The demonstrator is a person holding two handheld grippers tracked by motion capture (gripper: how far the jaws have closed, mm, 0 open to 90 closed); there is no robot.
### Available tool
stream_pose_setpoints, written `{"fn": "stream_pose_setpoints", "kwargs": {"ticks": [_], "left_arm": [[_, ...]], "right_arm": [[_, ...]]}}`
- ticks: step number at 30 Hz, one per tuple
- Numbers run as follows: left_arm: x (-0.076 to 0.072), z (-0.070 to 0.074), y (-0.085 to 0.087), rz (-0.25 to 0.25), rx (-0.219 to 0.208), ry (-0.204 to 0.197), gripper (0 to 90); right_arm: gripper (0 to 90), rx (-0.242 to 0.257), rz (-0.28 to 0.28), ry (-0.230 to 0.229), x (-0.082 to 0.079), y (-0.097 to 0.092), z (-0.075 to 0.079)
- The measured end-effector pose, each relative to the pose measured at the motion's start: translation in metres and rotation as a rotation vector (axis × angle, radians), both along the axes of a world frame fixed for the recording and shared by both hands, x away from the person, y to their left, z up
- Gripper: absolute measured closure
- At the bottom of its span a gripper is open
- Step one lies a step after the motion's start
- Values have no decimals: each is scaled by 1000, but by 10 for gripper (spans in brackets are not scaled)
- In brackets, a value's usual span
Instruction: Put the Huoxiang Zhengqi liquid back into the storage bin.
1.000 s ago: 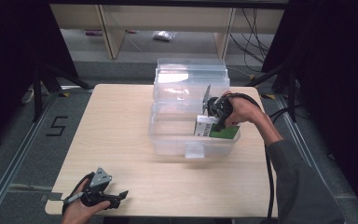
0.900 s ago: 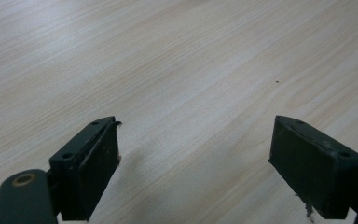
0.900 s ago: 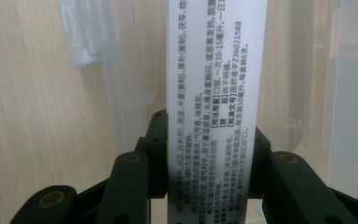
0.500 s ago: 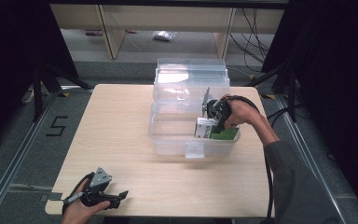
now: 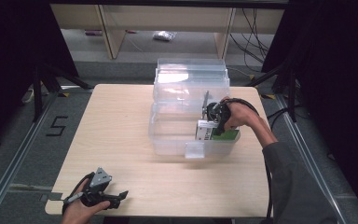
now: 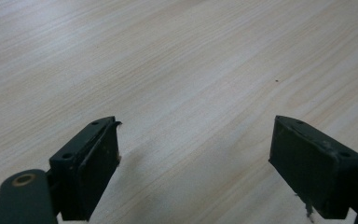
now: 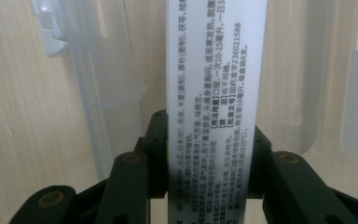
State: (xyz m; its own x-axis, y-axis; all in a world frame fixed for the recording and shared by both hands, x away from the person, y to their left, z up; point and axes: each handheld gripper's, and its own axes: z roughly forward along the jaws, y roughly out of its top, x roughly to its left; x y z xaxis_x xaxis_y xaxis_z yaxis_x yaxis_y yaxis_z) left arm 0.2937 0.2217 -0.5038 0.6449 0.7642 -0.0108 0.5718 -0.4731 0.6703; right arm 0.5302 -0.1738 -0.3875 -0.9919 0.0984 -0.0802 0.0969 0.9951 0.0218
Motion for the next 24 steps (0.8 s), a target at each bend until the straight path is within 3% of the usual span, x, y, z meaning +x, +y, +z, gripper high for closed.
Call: {"fn": "stream_pose_setpoints", "kwargs": {"ticks": [4, 7, 9, 10, 13, 20, 24], "left_arm": [[0, 0, 0, 0, 0, -1, 152], [0, 0, 0, 0, 1, 0, 151], [0, 0, 0, 0, 0, 1, 151], [0, 0, 0, 0, 0, 1, 151], [0, 0, 0, 0, 0, 1, 151], [0, 0, 0, -1, -2, -1, 151], [0, 0, 0, 0, -2, 0, 151]], "right_arm": [[636, -1, 17, 17, 0, 0, -8], [635, -27, -25, 24, -2, -1, -9], [634, -27, -10, 31, -1, -1, -11], [634, -3, 21, 22, 0, -2, -13], [632, -37, -12, 38, -1, -1, -15], [624, -65, -7, 43, -2, 2, -21], [601, -48, -19, 60, -3, 2, -20]]}}
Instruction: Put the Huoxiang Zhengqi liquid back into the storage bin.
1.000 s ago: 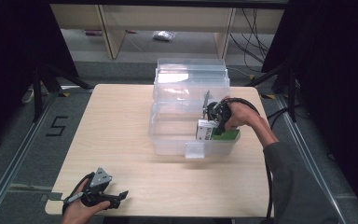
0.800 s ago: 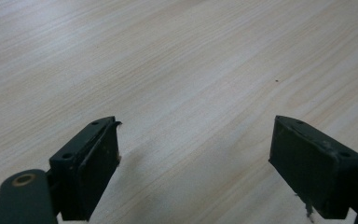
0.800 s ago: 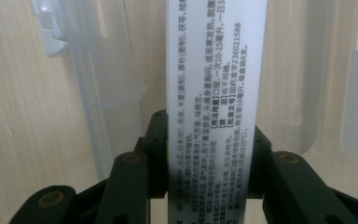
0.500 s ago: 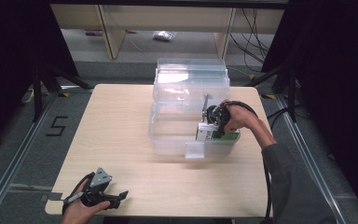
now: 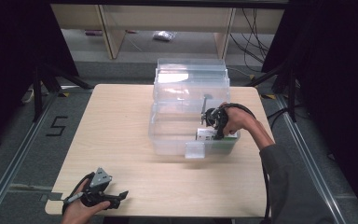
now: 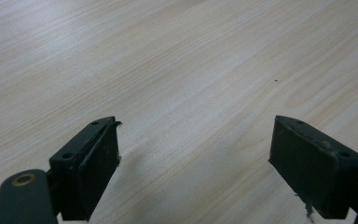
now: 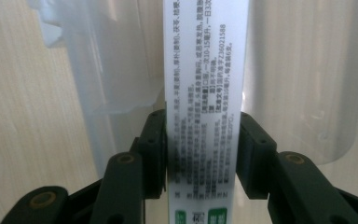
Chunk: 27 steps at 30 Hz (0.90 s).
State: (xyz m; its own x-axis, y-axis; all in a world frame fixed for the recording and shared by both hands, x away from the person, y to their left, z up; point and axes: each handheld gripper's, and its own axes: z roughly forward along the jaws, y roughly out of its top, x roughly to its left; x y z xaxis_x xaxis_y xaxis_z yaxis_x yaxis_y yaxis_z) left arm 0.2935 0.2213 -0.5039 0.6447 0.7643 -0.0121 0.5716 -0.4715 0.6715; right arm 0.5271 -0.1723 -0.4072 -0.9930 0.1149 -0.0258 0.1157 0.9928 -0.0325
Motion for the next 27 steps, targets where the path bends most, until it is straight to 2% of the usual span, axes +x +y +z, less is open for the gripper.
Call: {"fn": "stream_pose_setpoints", "kwargs": {"ticks": [1, 3, 4, 5, 6, 7, 9, 10, 11, 12, 13, 14, 15, 18, 19, 21, 27], "left_arm": [[0, 0, 0, 0, 0, 0, 151], [0, 0, 0, 2, -3, 0, 151], [0, 0, 0, 1, 3, -1, 151], [0, 0, -1, 7, -6, -2, 151], [-1, -1, -3, 23, -37, -5, 151], [-1, -1, -3, 24, -38, -6, 151], [-1, -1, -3, 21, -34, -6, 151], [-1, -1, -2, 15, -26, -3, 151], [0, 0, -1, 1, -4, 1, 151], [0, 0, -1, -2, 2, 3, 151], [0, 0, -1, -2, 2, 3, 151], [0, 0, -1, 1, -3, 1, 151], [0, 0, -1, 1, -3, 1, 151], [0, 0, -1, 0, -2, 1, 151], [0, 0, -1, 0, -1, 0, 151], [0, 0, -1, 0, -2, 0, 151], [0, 0, -1, 1, -2, 0, 151]], "right_arm": [[594, 25, 22, -11, 1, -1, 2], [585, 24, 16, -12, 1, -2, 5], [577, 7, 6, -6, 0, -3, 9], [569, 23, -1, -11, -1, -4, 13], [566, 33, -16, -5, -1, -7, 19], [566, 33, -16, -5, -1, -7, 19], [548, 42, -11, -24, -2, -9, 25], [542, 39, -59, -27, -5, -10, 28], [534, 70, -28, -40, -2, -12, 30], [520, 58, -52, -39, -3, -13, 33], [520, 58, -52, -39, -3, -13, 33], [510, 95, -33, -49, -1, -16, 35], [506, 79, -93, -43, -5, -16, 38], [488, 102, -74, -55, -4, -17, 40], [486, 92, -117, -52, -6, -18, 42], [480, 110, -115, -60, -6, -20, 45], [455, 167, -185, -87, -8, -25, 53]]}}
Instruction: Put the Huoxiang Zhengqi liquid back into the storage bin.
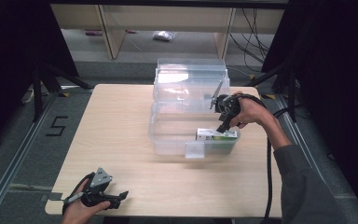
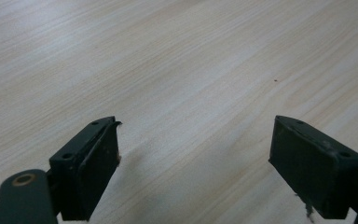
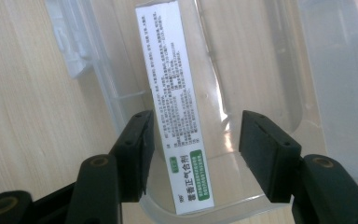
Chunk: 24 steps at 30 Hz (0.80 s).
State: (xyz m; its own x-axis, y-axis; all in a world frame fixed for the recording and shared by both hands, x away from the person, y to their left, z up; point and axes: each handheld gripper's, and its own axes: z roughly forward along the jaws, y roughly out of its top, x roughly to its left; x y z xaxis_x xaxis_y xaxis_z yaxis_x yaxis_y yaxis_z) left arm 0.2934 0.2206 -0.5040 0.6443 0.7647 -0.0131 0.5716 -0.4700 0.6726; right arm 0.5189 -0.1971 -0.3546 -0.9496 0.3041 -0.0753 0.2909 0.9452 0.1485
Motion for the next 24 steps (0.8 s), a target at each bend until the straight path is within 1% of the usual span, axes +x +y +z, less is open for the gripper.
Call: {"fn": "stream_pose_setpoints", "kwargs": {"ticks": [2, 3, 4, 5, 7, 9, 10, 11, 12, 13, 15, 16, 17, 19, 20, 21, 22, 23, 24], "left_arm": [[0, 0, 0, -2, 3, 1, 151], [0, 0, 0, -3, 5, 2, 151], [0, 0, 0, -3, 5, 2, 151], [0, 0, 0, 0, 3, 2, 151], [0, 0, 0, 2, 1, 3, 151], [0, 0, 0, 1, 3, 3, 152], [0, 0, 0, 1, 3, 3, 151], [0, 0, 0, 2, 2, 3, 151], [0, 0, 0, 2, 2, 3, 151], [0, 0, 0, 1, 3, 3, 151], [1, 0, 0, 3, 7, 1, 151], [0, -2, -3, 39, -35, -11, 151], [-1, -2, -3, 39, -42, -11, 151], [0, -2, -3, 34, -35, -10, 151], [0, -2, -3, 38, -40, -11, 151], [0, -2, -3, 40, -34, -11, 151], [0, -2, -3, 40, -34, -11, 151], [0, -1, -1, 12, -15, -1, 151], [0, -1, -1, 12, -15, -1, 151]], "right_arm": [[448, 5, -5, -6, 0, -1, 1], [444, 12, -26, -7, -2, -1, 2], [444, 12, -26, -7, -2, -1, 2], [439, 14, -35, -17, -3, -1, 3], [429, 34, -29, -18, -3, -3, 3], [424, 37, -32, -21, -3, -3, 3], [414, 35, -49, -22, -4, -3, 3], [404, 65, -55, -18, -4, -4, 3], [404, 65, -55, -18, -4, -4, 3], [383, 75, -74, -26, -5, -5, 4], [368, 80, -73, -33, -6, -6, 5], [368, 80, -73, -33, -6, -6, 5], [346, 101, -84, -36, -6, -7, 6], [338, 105, -92, -35, -7, -8, 7], [327, 129, -95, -49, -7, -9, 7], [300, 132, -113, -67, -8, -10, 7], [300, 132, -113, -67, -8, -10, 7], [291, 149, -129, -81, -8, -12, 6], [286, 146, -142, -76, -8, -13, 6]]}}
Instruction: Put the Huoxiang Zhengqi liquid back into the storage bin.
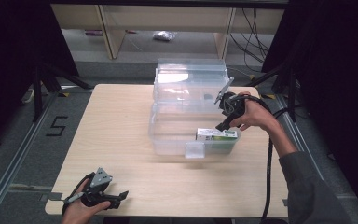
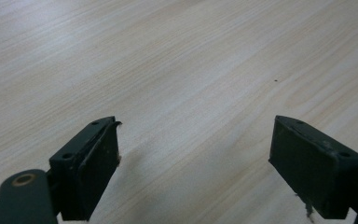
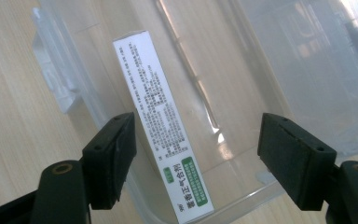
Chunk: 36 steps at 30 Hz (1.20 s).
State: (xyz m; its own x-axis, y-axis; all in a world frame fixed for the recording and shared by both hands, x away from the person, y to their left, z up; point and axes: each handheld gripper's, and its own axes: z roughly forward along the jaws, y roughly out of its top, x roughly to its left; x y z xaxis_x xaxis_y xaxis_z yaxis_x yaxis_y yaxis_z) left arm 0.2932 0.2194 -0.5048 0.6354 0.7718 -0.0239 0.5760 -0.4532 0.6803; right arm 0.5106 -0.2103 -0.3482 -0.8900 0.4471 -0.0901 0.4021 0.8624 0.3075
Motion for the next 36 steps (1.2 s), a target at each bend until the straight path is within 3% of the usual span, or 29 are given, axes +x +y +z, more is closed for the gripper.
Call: {"fn": "stream_pose_setpoints", "kwargs": {"ticks": [1, 2, 3, 14, 15, 16, 20, 21, 24, 25, 26, 36], "left_arm": [[0, 1, 2, -15, 26, 7, 151], [1, 0, 1, -4, 16, 1, 151], [0, -2, -2, 28, -20, -9, 151], [0, -1, -2, 21, -29, -6, 151], [0, 1, 1, -6, 12, 3, 151], [0, 1, 2, -13, 24, 6, 151], [1, 0, 1, -5, 18, 1, 151], [0, -2, -2, 31, -21, -10, 151], [0, -1, -2, 25, -28, -7, 151], [0, 1, 1, -7, 14, 3, 151], [1, 1, 1, -15, 25, 5, 151], [0, 1, 1, -12, 18, 1, 151]], "right_arm": [[286, 0, 0, 0, 0, 0, 0], [282, 8, -9, -9, 0, -1, -1], [278, 13, -16, -20, -1, -2, -1], [262, 55, -19, -25, -8, -8, -1], [262, 59, -31, -23, -9, -8, -2], [262, 69, -28, -28, -9, -10, -2], [257, 70, -52, -33, -12, -15, -3], [257, 70, -52, -33, -12, -15, -3], [253, 98, -65, -42, -15, -17, -3], [253, 104, -71, -36, -17, -18, -3], [252, 108, -72, -33, -19, -18, -4], [246, 146, -80, -54, -30, -24, -9]]}}
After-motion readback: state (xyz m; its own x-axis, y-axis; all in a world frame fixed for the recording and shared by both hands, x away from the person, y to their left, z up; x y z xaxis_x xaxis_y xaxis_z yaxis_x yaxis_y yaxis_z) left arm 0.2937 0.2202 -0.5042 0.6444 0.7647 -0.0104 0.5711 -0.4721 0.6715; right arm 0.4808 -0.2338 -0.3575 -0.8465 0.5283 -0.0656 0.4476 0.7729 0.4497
